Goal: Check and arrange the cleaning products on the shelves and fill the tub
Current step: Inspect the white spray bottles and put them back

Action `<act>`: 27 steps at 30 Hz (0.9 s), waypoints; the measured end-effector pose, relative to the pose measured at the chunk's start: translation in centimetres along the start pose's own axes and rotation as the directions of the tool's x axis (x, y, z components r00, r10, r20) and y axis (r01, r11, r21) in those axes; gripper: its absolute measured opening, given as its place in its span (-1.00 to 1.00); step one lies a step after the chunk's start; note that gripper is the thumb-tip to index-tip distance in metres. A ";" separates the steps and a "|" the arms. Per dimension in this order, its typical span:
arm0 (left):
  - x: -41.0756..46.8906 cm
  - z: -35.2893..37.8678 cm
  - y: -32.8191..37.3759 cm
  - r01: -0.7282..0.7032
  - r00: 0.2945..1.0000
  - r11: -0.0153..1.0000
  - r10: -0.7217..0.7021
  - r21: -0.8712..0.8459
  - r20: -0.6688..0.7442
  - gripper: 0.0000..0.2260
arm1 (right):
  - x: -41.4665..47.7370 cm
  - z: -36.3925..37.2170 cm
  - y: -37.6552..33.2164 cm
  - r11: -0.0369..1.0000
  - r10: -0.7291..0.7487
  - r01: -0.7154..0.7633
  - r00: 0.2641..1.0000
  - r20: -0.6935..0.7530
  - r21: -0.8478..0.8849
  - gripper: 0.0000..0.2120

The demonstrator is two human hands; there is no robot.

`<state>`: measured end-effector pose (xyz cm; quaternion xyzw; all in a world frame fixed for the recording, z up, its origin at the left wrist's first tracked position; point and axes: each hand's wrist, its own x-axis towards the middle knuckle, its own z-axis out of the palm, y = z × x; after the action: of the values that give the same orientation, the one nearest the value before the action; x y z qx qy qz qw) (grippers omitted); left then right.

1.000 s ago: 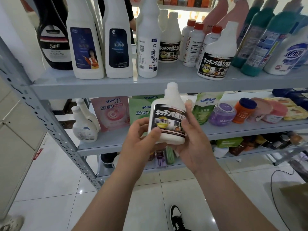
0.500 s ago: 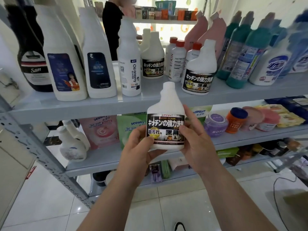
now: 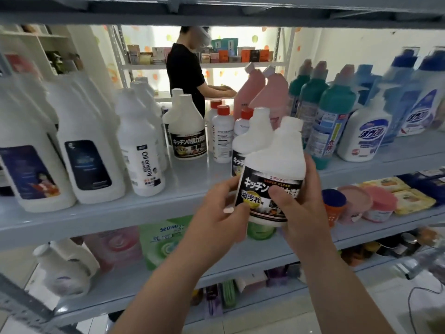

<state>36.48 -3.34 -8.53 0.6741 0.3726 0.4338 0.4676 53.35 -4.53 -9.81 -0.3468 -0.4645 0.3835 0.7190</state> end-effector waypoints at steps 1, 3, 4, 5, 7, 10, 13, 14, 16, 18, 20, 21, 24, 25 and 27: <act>0.7 0.2 0.1 -0.034 0.999 0.997 0.035 0.073 -0.008 -0.63 | 0.5 -0.7 -0.2 0.999 -0.039 0.038 0.999 -0.036 -0.028 -0.22; 2.3 0.3 0.0 -0.108 0.989 0.975 0.125 0.195 -0.078 -0.64 | 1.4 -1.9 -0.8 0.991 -0.115 0.107 0.989 -0.091 -0.082 -0.18; 3.1 0.2 -0.1 -0.134 0.977 0.960 0.169 0.244 -0.130 -0.64 | 1.8 -2.6 -1.0 0.985 -0.144 0.132 0.983 -0.114 -0.108 -0.17; 4.0 -0.1 -0.3 -0.151 0.960 0.942 0.212 0.300 -0.183 -0.64 | 2.2 -3.2 -1.1 0.979 -0.168 0.150 0.977 -0.133 -0.136 -0.16; 5.9 -0.9 -0.8 -0.146 0.921 0.900 0.275 0.410 -0.276 -0.63 | 3.1 -4.5 -1.0 0.962 -0.213 0.177 0.962 -0.169 -0.207 -0.15; 8.9 -2.4 -1.1 -0.074 0.866 0.830 0.329 0.553 -0.378 -0.56 | 4.2 -5.5 -0.7 0.918 -0.281 0.203 0.939 -0.197 -0.340 -0.15; 12.1 -3.2 -0.9 -0.008 0.838 0.744 0.370 0.669 -0.401 -0.43 | 5.5 -5.9 0.2 0.865 -0.326 0.225 0.932 -0.161 -0.448 -0.14; 13.2 -3.4 -0.7 0.038 0.841 0.726 0.348 0.687 -0.415 -0.37 | 6.0 -6.0 0.5 0.851 -0.325 0.224 0.935 -0.141 -0.475 -0.15; 15.2 -4.0 -0.6 0.147 0.844 0.691 0.285 0.708 -0.454 -0.25 | 7.0 -6.3 1.4 0.815 -0.330 0.226 0.938 -0.106 -0.534 -0.19; 17.0 -4.7 -0.9 0.217 0.849 0.667 0.231 0.713 -0.474 -0.15 | 7.8 -6.6 2.3 0.781 -0.354 0.258 0.933 -0.064 -0.568 -0.18; 18.5 -5.2 -1.2 0.246 0.856 0.661 0.196 0.709 -0.479 -0.10 | 8.5 -6.4 2.8 0.764 -0.362 0.268 0.931 -0.046 -0.587 -0.17; 19.0 -5.4 -1.2 0.253 0.855 0.653 0.194 0.713 -0.481 -0.09 | 8.8 -6.3 3.1 0.760 -0.357 0.262 0.933 -0.045 -0.594 -0.16; 20.2 -5.7 -1.4 0.289 0.837 0.600 0.220 0.746 -0.501 -0.09 | 9.8 -6.4 3.7 0.766 -0.323 0.232 0.945 -0.047 -0.599 -0.17; 20.4 -5.8 -1.4 0.294 0.830 0.584 0.236 0.756 -0.505 -0.09 | 10.1 -6.4 3.9 0.772 -0.312 0.225 0.949 -0.046 -0.595 -0.17; 20.6 -5.9 -1.3 0.306 0.828 0.598 0.217 0.741 -0.517 -0.07 | 10.4 -6.3 4.0 0.772 -0.295 0.207 0.954 -0.049 -0.601 -0.17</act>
<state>37.97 17.50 -3.77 0.6422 0.6632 0.3843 -0.0041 61.20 5.52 -11.09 -0.5134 -0.5506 0.0954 0.6513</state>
